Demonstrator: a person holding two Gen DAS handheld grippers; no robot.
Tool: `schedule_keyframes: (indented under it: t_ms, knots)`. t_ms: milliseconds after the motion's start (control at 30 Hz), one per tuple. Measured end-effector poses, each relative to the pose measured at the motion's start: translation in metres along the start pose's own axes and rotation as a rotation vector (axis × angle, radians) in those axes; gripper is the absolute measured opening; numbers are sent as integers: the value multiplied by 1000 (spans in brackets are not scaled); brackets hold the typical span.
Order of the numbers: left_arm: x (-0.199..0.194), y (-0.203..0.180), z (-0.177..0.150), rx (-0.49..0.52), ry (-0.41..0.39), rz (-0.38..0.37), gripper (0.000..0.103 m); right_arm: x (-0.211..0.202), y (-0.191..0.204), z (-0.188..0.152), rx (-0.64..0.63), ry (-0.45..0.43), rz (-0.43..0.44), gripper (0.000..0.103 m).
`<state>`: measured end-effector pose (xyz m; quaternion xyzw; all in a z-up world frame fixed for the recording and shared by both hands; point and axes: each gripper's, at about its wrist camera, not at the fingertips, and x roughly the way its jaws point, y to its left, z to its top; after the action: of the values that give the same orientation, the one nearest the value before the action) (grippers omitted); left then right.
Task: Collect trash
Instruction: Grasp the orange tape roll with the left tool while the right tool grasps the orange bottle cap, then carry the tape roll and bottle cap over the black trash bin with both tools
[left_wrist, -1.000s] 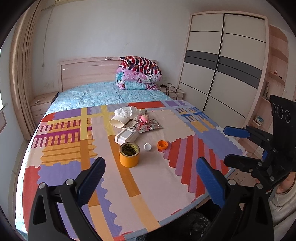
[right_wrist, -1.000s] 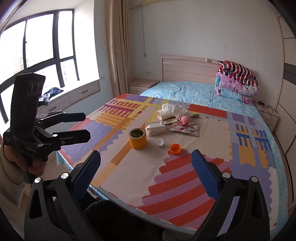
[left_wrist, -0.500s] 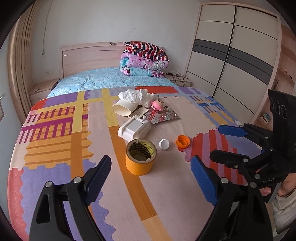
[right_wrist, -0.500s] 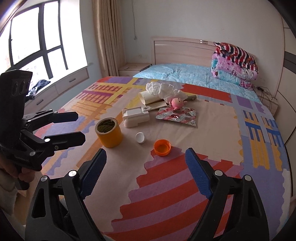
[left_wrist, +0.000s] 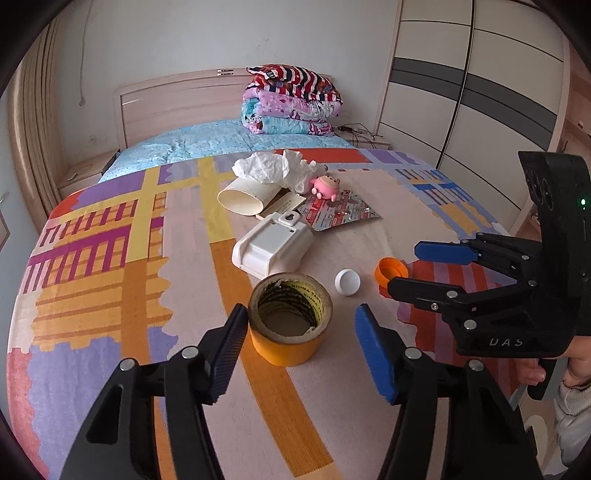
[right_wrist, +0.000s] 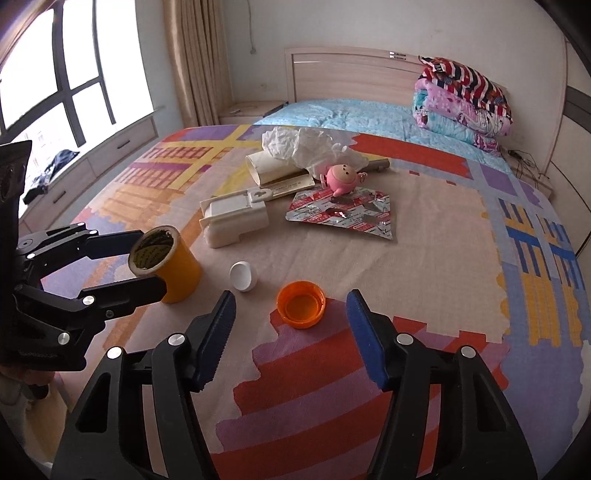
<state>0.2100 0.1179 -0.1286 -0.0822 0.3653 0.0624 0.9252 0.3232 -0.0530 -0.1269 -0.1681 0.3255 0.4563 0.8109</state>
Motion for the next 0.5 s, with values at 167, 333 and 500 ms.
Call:
schedule_keyframes:
  t_ms: [167, 333, 500]
  knots:
    - [7, 5, -1, -22, 9, 19, 47, 7, -2, -1, 16, 22, -5, 42]
    - [7, 3, -1, -12, 4, 34, 47, 10, -3, -3, 21, 17, -15, 30]
    - [-1, -2, 0, 5, -15, 43, 46, 0, 0, -3, 12, -8, -11, 30]
